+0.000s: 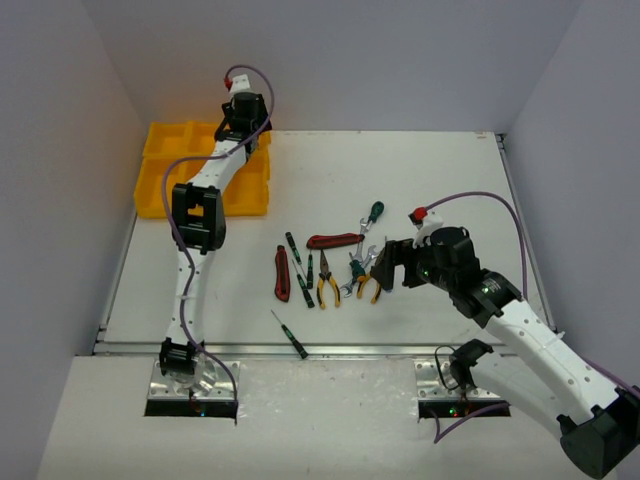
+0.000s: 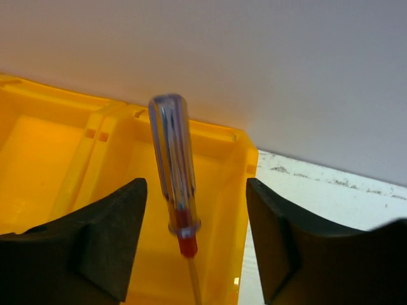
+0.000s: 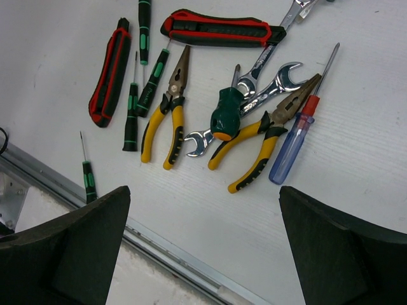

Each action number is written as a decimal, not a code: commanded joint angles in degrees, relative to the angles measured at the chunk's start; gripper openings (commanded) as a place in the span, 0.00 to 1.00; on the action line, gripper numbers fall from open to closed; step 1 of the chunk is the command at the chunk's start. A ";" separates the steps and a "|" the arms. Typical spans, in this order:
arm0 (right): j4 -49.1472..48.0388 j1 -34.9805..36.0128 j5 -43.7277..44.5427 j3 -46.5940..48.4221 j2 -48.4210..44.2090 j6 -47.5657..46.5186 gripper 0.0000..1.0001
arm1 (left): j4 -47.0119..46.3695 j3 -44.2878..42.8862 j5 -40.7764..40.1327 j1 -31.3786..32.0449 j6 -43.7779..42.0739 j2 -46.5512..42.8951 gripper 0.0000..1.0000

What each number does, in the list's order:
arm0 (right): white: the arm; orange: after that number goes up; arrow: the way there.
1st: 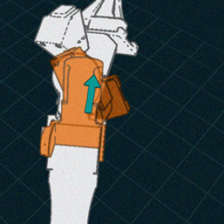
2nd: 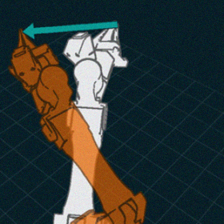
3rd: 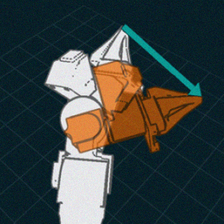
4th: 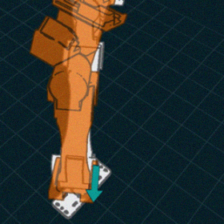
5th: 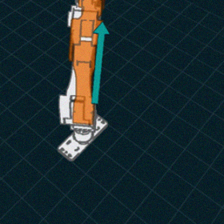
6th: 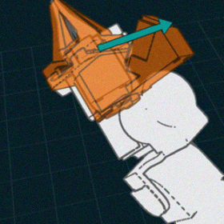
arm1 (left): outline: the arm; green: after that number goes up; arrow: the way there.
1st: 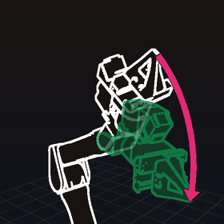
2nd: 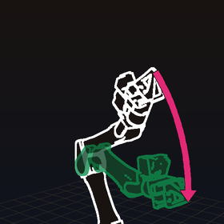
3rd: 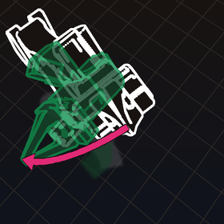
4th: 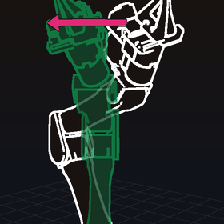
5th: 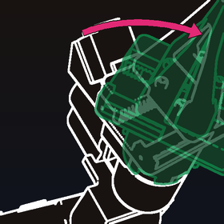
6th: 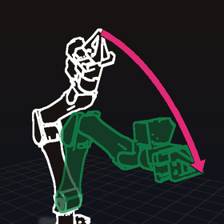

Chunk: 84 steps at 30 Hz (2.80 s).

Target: Sort the tools into containers

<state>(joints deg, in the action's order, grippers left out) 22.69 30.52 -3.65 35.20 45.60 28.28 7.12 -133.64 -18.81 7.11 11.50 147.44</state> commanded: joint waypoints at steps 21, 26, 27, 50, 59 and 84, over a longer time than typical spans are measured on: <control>2.05 -3.82 16.59 13.90 33.31 3.50 0.82 | 0.85 63.53 16.06 2.35 26.45 -72.76 1.00; 1.04 -7.06 11.74 15.24 40.53 2.62 0.45 | 1.29 79.17 17.15 6.42 26.34 -86.21 1.00; 0.69 -7.06 11.79 14.78 41.36 2.48 0.43 | 2.09 80.35 17.85 7.09 25.79 -87.40 1.00; -1.17 -4.80 12.99 6.69 32.94 6.02 0.00 | 0.72 94.59 32.82 13.54 23.45 -93.42 1.00; -28.69 -3.54 -38.23 -1.96 6.70 2.25 0.00 | -34.20 99.19 46.13 25.52 32.75 -90.68 1.00; -6.40 -3.28 -2.63 6.61 0.92 9.37 0.99 | -10.03 76.63 6.77 36.43 25.40 -74.50 0.00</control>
<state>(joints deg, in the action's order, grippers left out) -2.47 27.41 -39.90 35.02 48.84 38.02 -23.84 -46.03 13.72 45.79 40.71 70.65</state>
